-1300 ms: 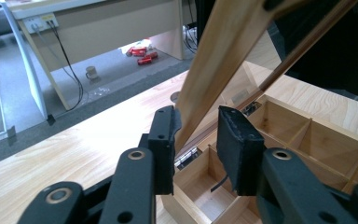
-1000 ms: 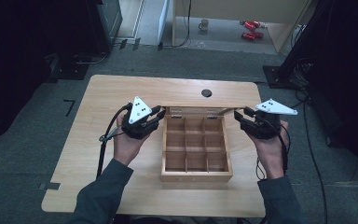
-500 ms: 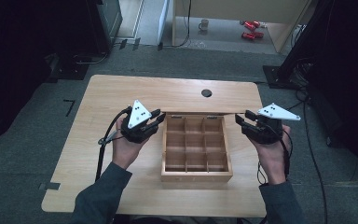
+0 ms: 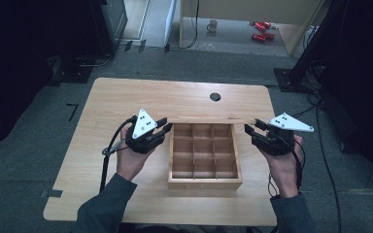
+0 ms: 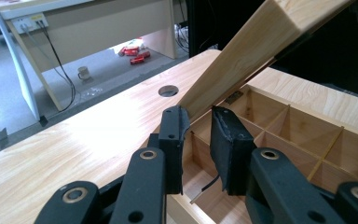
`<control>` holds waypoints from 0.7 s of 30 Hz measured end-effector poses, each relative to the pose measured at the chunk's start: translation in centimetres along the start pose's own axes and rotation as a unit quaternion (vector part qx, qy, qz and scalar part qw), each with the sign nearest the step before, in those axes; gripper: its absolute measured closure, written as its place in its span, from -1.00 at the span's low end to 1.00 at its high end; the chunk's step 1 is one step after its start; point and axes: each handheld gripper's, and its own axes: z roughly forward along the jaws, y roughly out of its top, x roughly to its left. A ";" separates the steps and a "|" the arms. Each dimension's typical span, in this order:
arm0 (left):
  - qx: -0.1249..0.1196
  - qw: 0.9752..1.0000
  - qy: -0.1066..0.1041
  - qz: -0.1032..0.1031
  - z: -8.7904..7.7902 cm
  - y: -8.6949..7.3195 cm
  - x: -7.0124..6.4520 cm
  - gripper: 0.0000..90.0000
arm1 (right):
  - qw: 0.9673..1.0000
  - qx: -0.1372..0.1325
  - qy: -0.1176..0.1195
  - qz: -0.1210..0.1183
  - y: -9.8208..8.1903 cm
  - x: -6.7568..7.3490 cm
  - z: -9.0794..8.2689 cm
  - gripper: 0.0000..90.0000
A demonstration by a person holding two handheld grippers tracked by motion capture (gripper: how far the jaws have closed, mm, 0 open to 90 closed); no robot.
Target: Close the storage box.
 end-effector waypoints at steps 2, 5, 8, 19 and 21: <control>-0.001 1.000 0.000 -0.001 -0.1 -0.2 -0.1 0.66 | 1.000 -0.001 0.001 0.003 -0.2 0.1 -0.2 0.29; 0.000 1.000 -0.001 0.001 -0.1 -0.2 -0.1 0.66 | 1.000 -0.002 0.002 0.003 -0.3 0.1 -0.4 0.29; 0.002 1.000 0.001 0.006 -0.1 -0.4 -0.3 0.65 | 1.000 -0.004 0.005 0.003 -0.4 0.3 -0.6 0.29; 0.005 1.000 -0.004 0.006 -0.4 -1.0 -0.7 0.64 | 1.000 -0.009 0.012 0.000 -1.0 1.1 -2.0 0.29; 0.005 1.000 -0.004 0.005 -0.4 -1.0 -0.8 0.64 | 1.000 -0.012 0.013 -0.002 -1.0 1.3 -2.3 0.29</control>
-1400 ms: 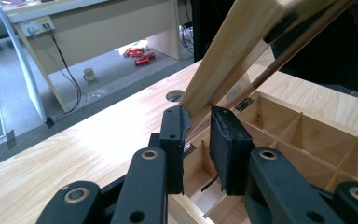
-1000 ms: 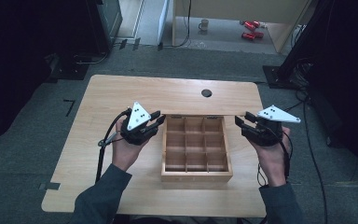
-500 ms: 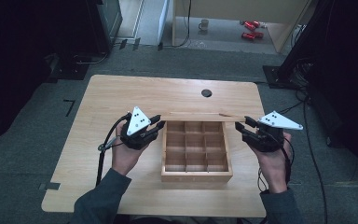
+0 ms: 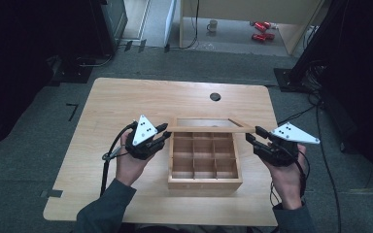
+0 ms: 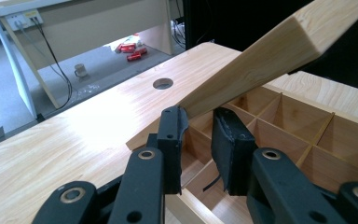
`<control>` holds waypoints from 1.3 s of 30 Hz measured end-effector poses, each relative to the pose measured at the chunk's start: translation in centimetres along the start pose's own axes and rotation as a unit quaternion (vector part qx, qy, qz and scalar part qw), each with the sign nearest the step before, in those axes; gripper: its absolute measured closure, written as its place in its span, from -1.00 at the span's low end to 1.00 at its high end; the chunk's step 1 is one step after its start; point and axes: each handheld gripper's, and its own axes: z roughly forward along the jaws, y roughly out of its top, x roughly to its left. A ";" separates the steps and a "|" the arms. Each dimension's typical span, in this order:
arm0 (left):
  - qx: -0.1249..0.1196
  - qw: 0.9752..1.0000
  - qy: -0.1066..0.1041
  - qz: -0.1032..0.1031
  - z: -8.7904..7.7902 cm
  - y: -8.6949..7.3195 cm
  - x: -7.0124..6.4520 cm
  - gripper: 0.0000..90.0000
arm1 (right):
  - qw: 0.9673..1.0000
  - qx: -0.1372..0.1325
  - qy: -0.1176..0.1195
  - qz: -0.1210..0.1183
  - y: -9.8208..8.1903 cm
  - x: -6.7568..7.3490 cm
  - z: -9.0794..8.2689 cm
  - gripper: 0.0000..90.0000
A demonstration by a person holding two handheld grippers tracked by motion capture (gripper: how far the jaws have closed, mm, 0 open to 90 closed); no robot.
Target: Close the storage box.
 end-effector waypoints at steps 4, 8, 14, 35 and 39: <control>0.000 1.000 -0.001 -0.002 0.0 -0.3 -0.1 0.64 | 1.000 -0.003 0.001 -0.004 -0.1 0.3 -0.5 0.29; 0.000 1.000 -0.001 -0.001 0.0 -0.5 -0.2 0.64 | 1.000 -0.001 0.000 -0.006 -0.2 0.6 -0.7 0.29; 0.001 1.000 -0.001 -0.004 0.0 -0.9 -0.4 0.63 | 1.000 0.002 0.004 -0.001 -0.7 0.7 -1.0 0.28; -0.019 1.000 -0.018 -0.013 -2.3 -1.7 -2.5 0.44 | 1.000 0.008 0.014 0.012 -2.5 1.3 -1.0 0.28; -0.026 0.999 -0.022 -0.016 -2.9 -1.9 -2.9 0.43 | 1.000 0.011 0.014 0.012 -2.7 1.4 -1.1 0.28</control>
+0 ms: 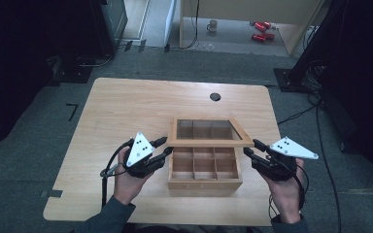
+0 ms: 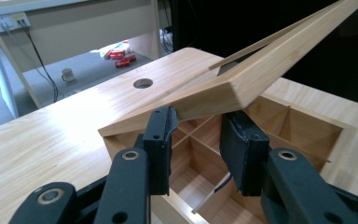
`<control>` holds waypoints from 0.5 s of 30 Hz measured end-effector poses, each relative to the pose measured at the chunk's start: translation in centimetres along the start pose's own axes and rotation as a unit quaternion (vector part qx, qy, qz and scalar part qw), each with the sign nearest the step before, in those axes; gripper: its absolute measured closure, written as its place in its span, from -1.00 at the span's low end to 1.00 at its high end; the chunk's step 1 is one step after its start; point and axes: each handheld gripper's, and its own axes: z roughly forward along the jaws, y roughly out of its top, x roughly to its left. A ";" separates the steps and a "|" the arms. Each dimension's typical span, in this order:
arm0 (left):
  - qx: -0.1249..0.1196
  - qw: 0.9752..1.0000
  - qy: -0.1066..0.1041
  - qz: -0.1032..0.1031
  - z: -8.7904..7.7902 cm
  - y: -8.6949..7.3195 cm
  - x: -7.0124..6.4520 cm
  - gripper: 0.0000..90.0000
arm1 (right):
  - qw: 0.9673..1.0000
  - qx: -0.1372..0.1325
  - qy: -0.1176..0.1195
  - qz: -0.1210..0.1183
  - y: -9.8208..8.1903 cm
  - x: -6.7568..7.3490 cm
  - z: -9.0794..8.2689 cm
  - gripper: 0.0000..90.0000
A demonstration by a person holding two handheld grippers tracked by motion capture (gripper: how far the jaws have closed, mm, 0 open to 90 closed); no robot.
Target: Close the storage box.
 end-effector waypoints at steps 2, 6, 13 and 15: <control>-0.002 1.000 -0.001 -0.001 -0.2 0.0 -0.1 0.43 | 1.000 -0.001 0.000 0.000 -0.1 0.0 0.0 0.28; -0.002 1.000 -0.005 -0.001 -0.5 0.0 -0.3 0.43 | 1.000 0.001 -0.005 -0.004 -0.3 0.2 0.0 0.28; 0.001 1.000 -0.006 -0.006 -0.7 -0.4 -0.8 0.42 | 1.000 0.004 -0.005 -0.004 -0.9 0.4 -0.1 0.28; 0.001 1.000 -0.007 -0.008 -0.8 -0.5 -0.9 0.42 | 1.000 0.005 -0.005 -0.004 -0.9 0.4 -0.1 0.28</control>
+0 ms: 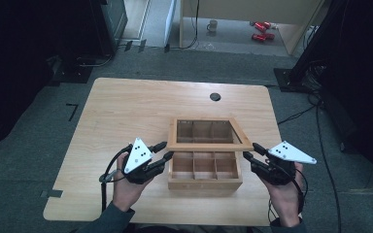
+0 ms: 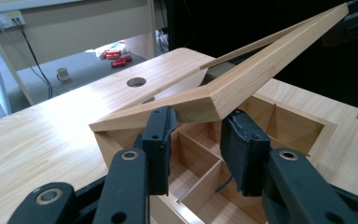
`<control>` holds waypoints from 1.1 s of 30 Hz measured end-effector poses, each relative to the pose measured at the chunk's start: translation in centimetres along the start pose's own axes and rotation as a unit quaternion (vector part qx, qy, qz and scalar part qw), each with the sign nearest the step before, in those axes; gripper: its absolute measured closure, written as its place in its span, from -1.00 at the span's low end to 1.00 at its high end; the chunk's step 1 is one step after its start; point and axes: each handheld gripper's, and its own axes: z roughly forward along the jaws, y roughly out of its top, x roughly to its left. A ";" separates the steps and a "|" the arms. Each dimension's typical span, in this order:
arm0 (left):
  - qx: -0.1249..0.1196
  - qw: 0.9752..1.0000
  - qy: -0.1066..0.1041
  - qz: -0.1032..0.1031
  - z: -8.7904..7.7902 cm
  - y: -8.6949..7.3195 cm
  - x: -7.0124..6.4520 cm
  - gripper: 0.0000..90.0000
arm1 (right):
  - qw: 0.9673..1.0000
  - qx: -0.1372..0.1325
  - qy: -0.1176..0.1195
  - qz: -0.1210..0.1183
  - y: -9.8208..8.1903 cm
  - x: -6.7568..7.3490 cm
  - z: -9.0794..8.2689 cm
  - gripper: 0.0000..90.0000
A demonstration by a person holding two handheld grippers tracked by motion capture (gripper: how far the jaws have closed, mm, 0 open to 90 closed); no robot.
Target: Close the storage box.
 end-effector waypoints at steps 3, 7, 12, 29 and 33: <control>0.001 1.000 -0.002 -0.002 -0.1 -0.2 -0.1 0.41 | 1.000 0.002 0.000 0.000 -0.2 0.1 0.0 0.28; 0.000 1.000 -0.003 -0.004 -0.2 -0.3 -0.2 0.41 | 1.000 0.003 0.001 -0.002 -0.4 0.1 0.0 0.28; 0.001 1.000 -0.002 -0.005 -0.2 -0.5 -0.4 0.41 | 1.000 0.004 0.002 -0.003 -0.6 0.1 0.0 0.28; 0.010 1.000 0.000 -0.005 -0.3 -1.6 -1.0 0.41 | 1.000 0.010 0.004 0.003 -1.9 0.4 0.0 0.28; 0.013 1.000 0.002 -0.006 -0.3 -1.8 -1.1 0.41 | 1.000 0.012 0.006 0.005 -2.2 0.4 0.0 0.28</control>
